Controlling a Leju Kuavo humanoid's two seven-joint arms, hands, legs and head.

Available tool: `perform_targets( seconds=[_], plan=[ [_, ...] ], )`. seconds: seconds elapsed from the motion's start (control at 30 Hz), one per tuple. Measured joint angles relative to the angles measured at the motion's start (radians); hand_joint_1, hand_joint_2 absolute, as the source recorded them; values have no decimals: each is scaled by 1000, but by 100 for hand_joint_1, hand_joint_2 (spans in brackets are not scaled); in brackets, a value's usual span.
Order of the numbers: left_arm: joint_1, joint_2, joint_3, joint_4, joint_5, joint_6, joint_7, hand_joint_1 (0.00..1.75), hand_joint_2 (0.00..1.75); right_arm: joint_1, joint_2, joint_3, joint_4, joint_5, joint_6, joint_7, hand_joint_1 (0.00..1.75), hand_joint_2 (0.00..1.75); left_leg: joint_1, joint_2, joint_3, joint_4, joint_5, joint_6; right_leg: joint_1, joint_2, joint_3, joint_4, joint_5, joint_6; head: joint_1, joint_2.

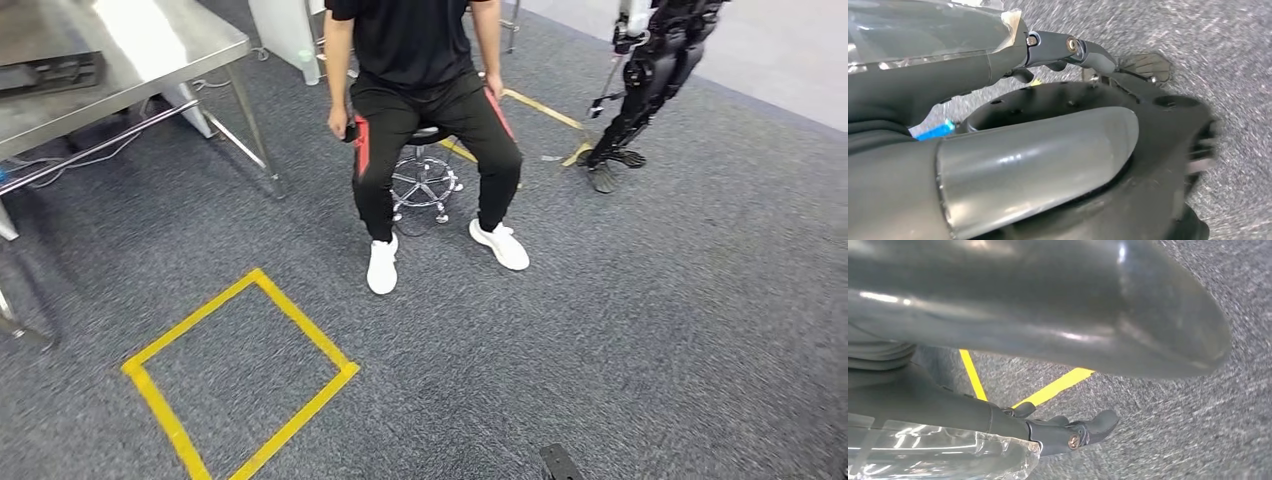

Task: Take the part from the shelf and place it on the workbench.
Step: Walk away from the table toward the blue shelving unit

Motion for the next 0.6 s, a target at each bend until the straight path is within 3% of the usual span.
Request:
perform_targets(
  seconds=[0.03,0.07,0.1,0.13,0.2,0.23,0.27,0.33,0.37,0.4,0.47,0.53,0.6],
  plan=[
    [1,1,-1,0,0,1,3,0,0,-2,1,0,0,1,0,2,0,0,-1,-14,11,-29,6,1,1,11,-6,2,3,5,0,0],
    [2,2,-3,0,-1,3,6,0,0,-2,2,0,0,2,0,4,0,0,-3,-12,13,-38,3,1,1,23,-13,3,6,11,0,0],
    [2,2,-4,0,-2,6,8,0,0,-1,1,0,0,2,0,5,0,0,-4,1,13,-43,4,2,1,35,-21,2,11,18,0,0],
    [2,2,-5,0,-3,9,10,0,0,2,1,1,0,3,0,6,0,0,-5,15,13,-47,9,7,1,28,-30,7,10,23,0,0],
    [3,2,-8,-1,-6,14,11,0,0,3,3,2,0,3,-1,7,0,0,-3,45,13,-58,18,19,5,-23,-65,62,-19,24,4,0],
    [4,1,-9,-1,-5,12,15,0,0,2,4,3,0,4,-1,8,0,0,-4,62,13,-60,19,22,4,-58,-94,122,-48,20,6,0],
    [5,1,-9,-1,-3,8,21,0,0,-1,4,3,0,4,-1,8,0,0,-5,78,12,-60,20,24,4,-76,-128,193,-78,18,8,0],
    [7,-1,-9,-1,1,-3,37,0,0,-1,5,3,0,3,0,8,0,0,-7,111,10,-59,19,24,-1,-88,-172,296,-113,25,8,0],
    [8,-1,-9,-1,2,-8,43,0,0,0,5,3,0,2,0,9,0,0,-6,125,10,-59,19,23,-4,-92,-167,298,-110,33,8,0],
    [8,-2,-9,-1,2,-13,46,0,0,2,5,3,0,1,0,8,0,0,-6,137,11,-59,18,22,-8,-98,-139,253,-92,44,8,0],
    [8,-3,-9,-1,6,-19,49,0,0,2,5,3,0,-1,0,8,0,0,-6,158,14,-56,14,14,-12,-135,-50,101,-45,61,8,0],
    [9,-2,-8,-1,10,-22,49,0,0,0,6,3,0,-3,0,7,0,0,-11,177,18,-53,8,1,-9,-161,4,9,-19,53,7,0],
    [10,0,-8,0,12,-23,49,0,0,2,6,3,0,-3,0,6,0,0,-14,192,24,-53,6,-8,-4,-148,2,3,-16,36,6,0]
  ],
)
